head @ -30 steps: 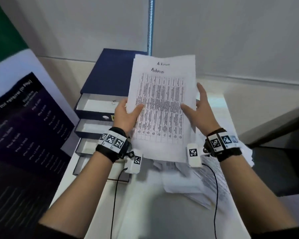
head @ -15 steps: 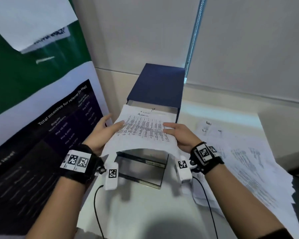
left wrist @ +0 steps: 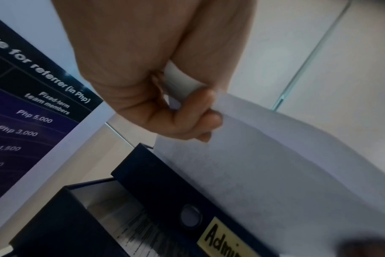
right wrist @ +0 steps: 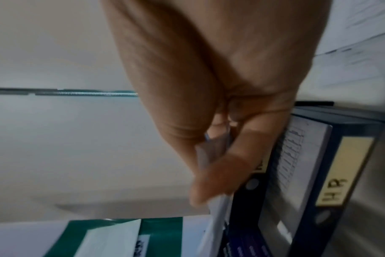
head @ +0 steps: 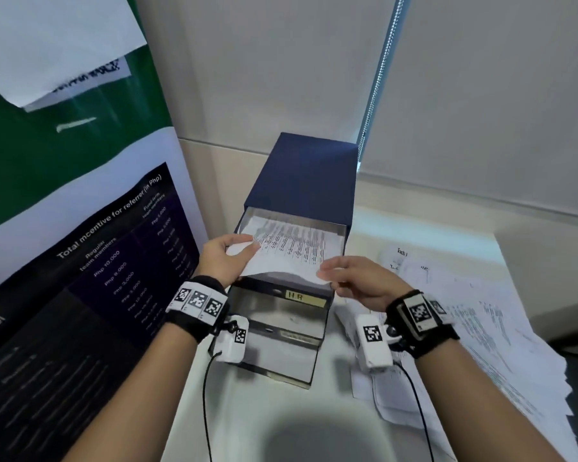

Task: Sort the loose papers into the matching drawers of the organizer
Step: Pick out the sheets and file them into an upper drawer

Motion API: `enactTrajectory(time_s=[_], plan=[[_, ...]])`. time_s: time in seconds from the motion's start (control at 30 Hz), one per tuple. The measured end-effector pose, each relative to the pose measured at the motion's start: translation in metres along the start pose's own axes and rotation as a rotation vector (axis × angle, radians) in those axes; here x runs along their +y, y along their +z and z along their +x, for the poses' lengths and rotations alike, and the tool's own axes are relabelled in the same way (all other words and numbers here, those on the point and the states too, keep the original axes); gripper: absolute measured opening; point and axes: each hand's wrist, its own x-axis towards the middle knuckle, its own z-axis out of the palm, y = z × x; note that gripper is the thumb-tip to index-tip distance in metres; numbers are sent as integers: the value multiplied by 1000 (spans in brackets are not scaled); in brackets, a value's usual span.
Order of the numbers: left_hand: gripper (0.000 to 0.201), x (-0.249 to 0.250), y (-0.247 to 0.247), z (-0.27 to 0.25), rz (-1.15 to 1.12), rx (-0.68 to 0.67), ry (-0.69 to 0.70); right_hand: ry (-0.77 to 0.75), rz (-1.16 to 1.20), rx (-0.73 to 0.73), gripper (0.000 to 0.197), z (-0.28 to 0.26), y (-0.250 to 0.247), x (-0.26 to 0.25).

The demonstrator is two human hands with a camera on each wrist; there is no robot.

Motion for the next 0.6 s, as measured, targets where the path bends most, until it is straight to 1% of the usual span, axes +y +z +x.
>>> enactTrajectory(time_s=[0.03, 0.07, 0.13, 0.17, 0.2, 0.23, 0.27, 0.3, 0.37, 0.43, 0.5, 0.57, 0.6], plan=[[26, 1, 5, 4, 83, 39, 51, -29, 20, 62, 13, 7, -1, -3], [29, 2, 10, 7, 183, 80, 150, -54, 36, 134, 13, 17, -4, -7], [22, 8, 20, 10, 333, 123, 397, -104, 38, 261, 13, 36, -8, -15], [18, 11, 25, 12, 378, 81, 506, -125, 28, 304, 11, 45, -10, -19], [20, 12, 32, 12, 434, -12, 572, -146, 24, 328, 7, 54, -11, -20], [28, 15, 41, 12, 494, -115, 616, -163, 34, 337, 4, 61, -11, -22], [38, 12, 51, 13, 558, -199, 623, -172, 62, 331, 5, 67, -12, -22], [46, 11, 62, 13, 622, -253, 626, -179, 100, 309, 6, 70, -14, -21], [53, 9, 80, 16, 752, -282, 608, -199, 175, 242, 6, 65, -21, -19], [53, 5, 92, 21, 846, -274, 565, -234, 198, 221, 10, 53, -39, -12], [55, 3, 101, 25, 914, -241, 512, -255, 144, 291, 13, 35, -72, 4], [56, 6, 112, 29, 915, -195, 488, -215, 18, 434, 10, 18, -121, 32], [52, 10, 119, 27, 866, -176, 503, -169, -101, 515, 9, 10, -149, 51]])
